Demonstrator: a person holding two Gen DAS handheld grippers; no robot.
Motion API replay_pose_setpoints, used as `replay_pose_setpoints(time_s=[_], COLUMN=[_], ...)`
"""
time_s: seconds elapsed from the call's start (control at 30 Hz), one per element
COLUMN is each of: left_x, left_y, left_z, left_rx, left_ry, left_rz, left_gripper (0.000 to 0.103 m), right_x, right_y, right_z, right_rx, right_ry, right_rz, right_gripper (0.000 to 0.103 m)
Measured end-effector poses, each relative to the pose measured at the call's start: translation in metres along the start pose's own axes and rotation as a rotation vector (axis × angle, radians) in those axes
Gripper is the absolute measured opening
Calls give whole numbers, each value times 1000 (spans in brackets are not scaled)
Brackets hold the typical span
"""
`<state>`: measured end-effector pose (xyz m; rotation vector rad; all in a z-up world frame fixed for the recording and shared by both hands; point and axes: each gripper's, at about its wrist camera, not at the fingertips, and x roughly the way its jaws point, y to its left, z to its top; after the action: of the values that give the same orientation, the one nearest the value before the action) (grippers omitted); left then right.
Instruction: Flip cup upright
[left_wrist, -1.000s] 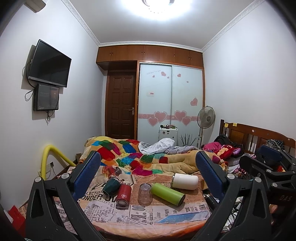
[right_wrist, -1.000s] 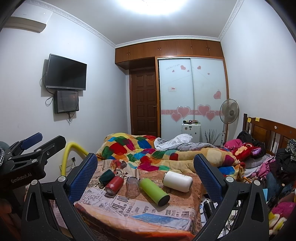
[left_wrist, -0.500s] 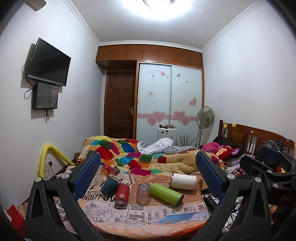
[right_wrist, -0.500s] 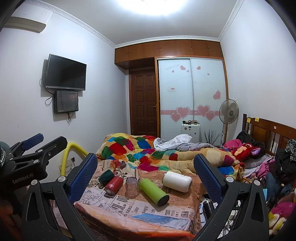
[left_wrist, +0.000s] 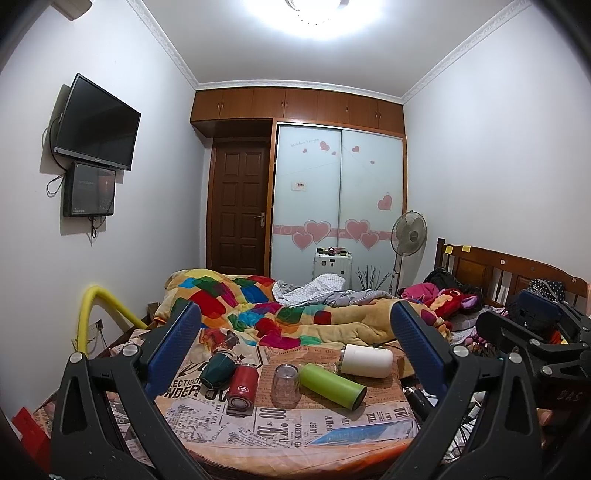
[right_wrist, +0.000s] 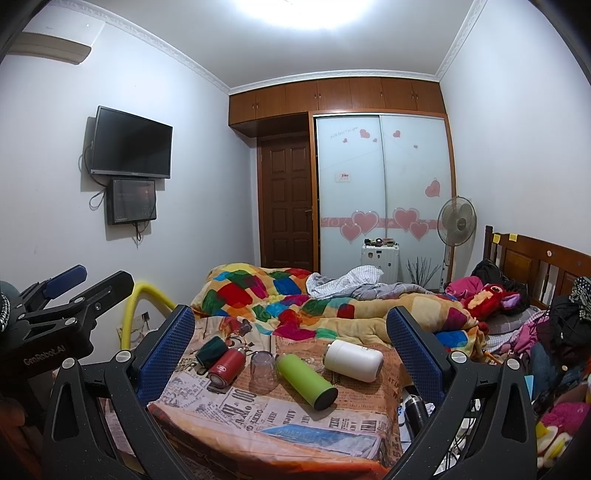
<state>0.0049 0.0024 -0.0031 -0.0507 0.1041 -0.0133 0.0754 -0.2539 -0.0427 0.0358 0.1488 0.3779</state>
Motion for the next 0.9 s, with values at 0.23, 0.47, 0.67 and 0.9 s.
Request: replay_pose_setpoints(time_s=[0.23,0.47,0.67,0.9], left_x=[9,38,85,158], left_y=[2,12,23,54], left_z=[-2,-11,-32,-75], left_rx=[-10,-29,-37,-84], left_ry=[10,52,125,303], left_rz=[-2,8,75,84], left_gripper=[103,103,103,103], right_x=[7,34,76,158], right_y=[-5,-8,-18,-35], right_z=[-6,-15,-39,-83], right_rx=[3,-6,-26,-92], right_ry=[22,79,179,390], right_rz=[-4,-21,-38,-51], right_gripper=[103,103,103,103])
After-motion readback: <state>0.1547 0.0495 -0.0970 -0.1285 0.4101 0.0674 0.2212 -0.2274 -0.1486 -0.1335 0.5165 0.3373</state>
